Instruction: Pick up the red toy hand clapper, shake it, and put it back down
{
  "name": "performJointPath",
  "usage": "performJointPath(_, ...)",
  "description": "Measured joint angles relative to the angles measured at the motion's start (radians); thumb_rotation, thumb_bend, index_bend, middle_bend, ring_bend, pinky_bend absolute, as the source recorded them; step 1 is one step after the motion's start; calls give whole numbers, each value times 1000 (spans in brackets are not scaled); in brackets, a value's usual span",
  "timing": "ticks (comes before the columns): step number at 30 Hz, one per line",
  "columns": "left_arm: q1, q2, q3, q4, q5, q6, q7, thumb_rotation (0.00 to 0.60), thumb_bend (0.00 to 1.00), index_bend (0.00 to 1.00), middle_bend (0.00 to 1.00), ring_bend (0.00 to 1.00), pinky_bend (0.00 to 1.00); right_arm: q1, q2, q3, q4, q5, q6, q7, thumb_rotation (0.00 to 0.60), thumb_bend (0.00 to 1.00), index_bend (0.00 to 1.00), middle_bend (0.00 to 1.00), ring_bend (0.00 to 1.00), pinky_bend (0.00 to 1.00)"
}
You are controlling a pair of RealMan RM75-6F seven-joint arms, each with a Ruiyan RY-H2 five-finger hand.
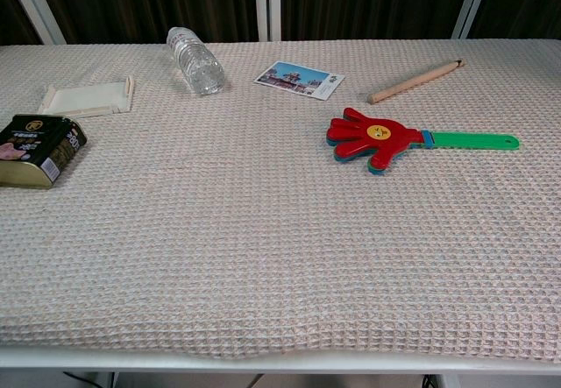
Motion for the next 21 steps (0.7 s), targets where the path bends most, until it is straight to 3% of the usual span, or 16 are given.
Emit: performJointPath(21, 14, 7, 13, -21, 15, 11, 17, 600, 132, 44, 18, 0, 6, 36, 27, 16, -18, 11, -59, 13, 600, 242, 0, 0, 0, 0)
